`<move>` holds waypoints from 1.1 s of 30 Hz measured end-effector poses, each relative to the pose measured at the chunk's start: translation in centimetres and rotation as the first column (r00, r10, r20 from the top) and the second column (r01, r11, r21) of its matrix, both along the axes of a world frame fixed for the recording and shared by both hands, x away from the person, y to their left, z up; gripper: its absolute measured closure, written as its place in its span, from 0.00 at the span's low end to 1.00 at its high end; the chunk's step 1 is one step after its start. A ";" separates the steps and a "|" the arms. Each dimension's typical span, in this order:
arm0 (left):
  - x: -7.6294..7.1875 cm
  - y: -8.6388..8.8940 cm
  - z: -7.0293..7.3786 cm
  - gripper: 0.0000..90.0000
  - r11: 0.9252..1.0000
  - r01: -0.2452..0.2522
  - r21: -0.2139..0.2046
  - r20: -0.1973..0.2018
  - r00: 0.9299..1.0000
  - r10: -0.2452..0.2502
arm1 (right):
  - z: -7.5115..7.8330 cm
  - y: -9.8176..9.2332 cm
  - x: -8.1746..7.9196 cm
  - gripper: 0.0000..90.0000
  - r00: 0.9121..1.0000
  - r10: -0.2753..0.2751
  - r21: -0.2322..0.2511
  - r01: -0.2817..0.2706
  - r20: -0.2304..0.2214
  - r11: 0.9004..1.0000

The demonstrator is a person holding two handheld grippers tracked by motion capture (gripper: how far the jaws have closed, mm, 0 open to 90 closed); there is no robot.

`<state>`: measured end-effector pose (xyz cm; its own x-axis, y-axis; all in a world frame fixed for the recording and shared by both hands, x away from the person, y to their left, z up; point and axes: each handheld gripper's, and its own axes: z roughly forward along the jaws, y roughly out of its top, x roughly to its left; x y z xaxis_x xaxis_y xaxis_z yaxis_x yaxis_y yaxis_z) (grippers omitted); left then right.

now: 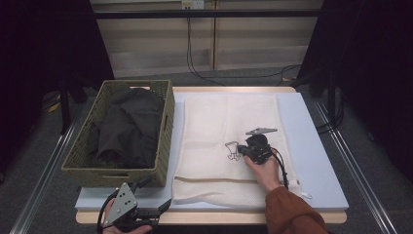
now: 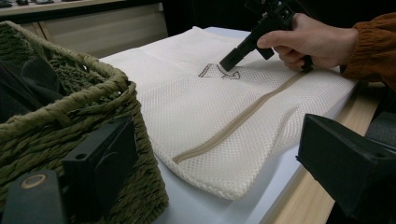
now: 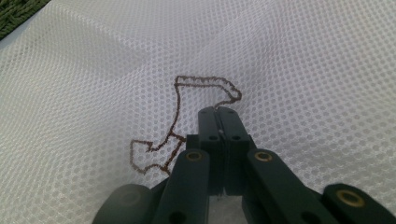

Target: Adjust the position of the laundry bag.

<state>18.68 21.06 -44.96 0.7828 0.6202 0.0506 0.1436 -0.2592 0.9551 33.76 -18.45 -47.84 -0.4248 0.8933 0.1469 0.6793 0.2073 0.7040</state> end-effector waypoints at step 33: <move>0.0 0.1 0.0 0.13 1.000 -0.004 0.007 -0.008 1.000 0.004 | -0.1 1.0 -0.9 0.66 1.000 0.000 -0.029 0.001 0.016 1.000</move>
<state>18.69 21.12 -45.00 0.7809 0.6228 0.0485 0.1526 -0.2654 0.9520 32.89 -17.40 -47.92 -0.4263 0.8973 0.1141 0.6682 0.2273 0.7084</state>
